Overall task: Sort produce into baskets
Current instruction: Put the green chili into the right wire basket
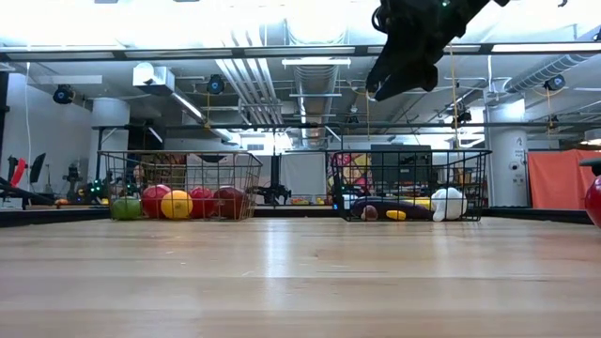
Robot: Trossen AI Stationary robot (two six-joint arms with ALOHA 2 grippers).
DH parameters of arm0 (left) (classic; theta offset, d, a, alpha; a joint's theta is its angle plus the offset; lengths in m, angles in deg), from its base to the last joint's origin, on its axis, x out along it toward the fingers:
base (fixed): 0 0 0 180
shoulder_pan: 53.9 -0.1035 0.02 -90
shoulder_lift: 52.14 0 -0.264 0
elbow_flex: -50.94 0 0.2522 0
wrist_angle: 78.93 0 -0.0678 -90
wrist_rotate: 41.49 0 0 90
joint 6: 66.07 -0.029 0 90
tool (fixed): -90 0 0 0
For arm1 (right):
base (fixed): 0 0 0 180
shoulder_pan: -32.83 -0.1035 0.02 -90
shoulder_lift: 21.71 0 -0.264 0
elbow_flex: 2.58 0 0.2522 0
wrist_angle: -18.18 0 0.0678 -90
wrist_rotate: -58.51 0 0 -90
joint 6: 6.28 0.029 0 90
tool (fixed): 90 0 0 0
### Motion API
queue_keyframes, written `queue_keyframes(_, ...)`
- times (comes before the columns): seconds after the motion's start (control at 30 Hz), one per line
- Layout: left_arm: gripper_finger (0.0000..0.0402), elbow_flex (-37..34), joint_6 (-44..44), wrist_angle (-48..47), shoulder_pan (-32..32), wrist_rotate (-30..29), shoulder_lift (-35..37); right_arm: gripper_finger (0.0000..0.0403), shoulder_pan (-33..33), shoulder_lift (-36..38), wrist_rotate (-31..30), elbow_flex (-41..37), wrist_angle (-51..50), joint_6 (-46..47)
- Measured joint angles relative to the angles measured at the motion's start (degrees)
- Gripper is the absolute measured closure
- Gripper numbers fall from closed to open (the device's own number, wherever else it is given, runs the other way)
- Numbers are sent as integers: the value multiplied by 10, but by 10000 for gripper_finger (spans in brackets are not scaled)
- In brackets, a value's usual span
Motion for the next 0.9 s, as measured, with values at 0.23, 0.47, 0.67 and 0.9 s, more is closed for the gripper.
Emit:
queue_keyframes(0.23, 378, 2, 7, 11, -18, -221, 73, 156, -32, -3, 0, -12, 46, -36)
queue_keyframes(0.47, 379, -1, 7, 14, -38, -431, 117, 156, -105, -4, 6, -108, 324, -143)
queue_keyframes(0.67, 379, -7, -43, 7, -80, -509, 136, 156, -142, -36, 5, -166, 552, -202)
queue_keyframes(0.9, 379, -10, -125, -14, -163, -440, 150, 156, -135, -72, 0, -134, 532, -205)
